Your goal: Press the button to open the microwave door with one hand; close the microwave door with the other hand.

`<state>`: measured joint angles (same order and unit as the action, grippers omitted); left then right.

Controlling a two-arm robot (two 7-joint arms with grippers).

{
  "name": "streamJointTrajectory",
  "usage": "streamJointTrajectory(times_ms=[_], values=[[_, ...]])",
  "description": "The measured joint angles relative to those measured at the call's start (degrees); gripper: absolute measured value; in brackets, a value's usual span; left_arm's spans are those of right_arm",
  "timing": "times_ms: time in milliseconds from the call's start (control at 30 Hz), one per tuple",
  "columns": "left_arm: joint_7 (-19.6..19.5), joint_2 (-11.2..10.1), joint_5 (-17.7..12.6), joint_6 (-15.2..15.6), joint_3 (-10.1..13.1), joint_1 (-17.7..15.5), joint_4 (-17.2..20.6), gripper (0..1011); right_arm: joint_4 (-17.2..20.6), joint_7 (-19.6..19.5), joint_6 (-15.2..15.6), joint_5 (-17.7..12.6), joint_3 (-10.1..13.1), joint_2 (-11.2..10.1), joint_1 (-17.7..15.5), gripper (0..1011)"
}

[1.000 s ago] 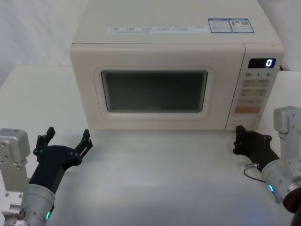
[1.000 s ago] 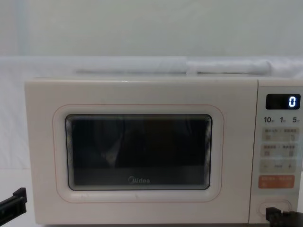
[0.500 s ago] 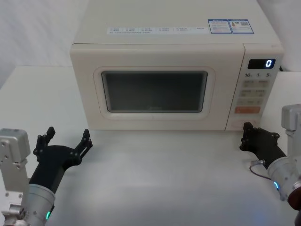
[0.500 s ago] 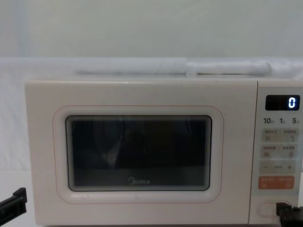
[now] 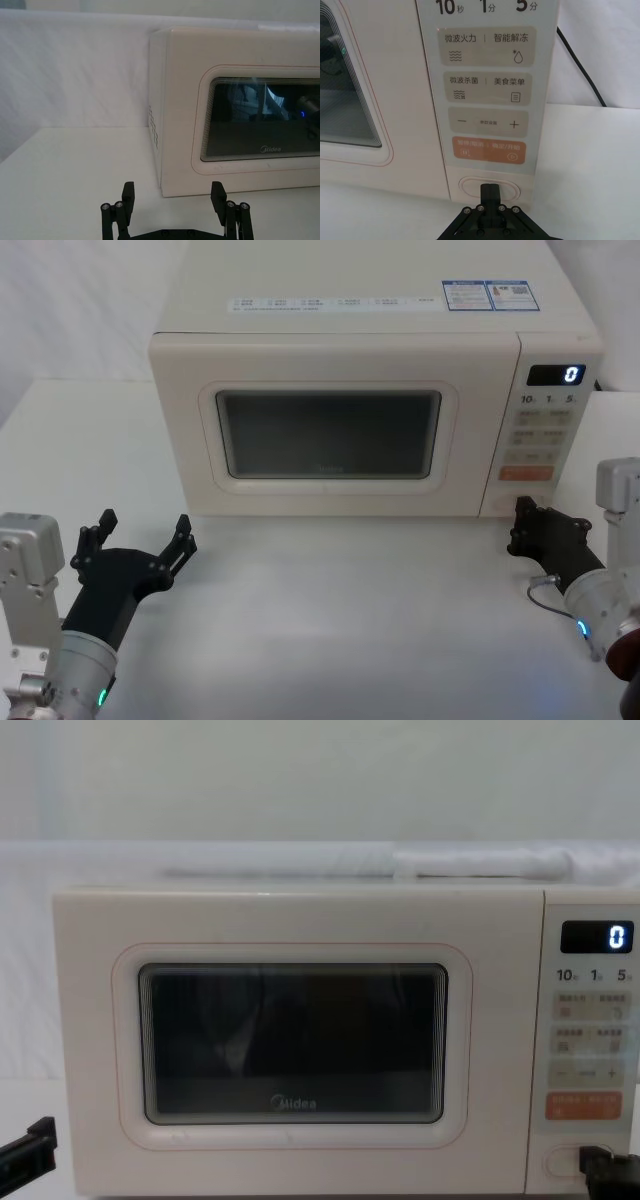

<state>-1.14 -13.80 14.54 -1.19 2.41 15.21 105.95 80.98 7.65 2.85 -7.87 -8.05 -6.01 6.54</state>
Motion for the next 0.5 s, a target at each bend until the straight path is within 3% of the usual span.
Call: streamJointTrajectory(times_ms=[500], values=[[0.0,0.0,0.0,0.0,0.0,0.0,0.0,1001,-1.8,0.1,-0.3,0.2,-0.1,0.6,1.1,0]])
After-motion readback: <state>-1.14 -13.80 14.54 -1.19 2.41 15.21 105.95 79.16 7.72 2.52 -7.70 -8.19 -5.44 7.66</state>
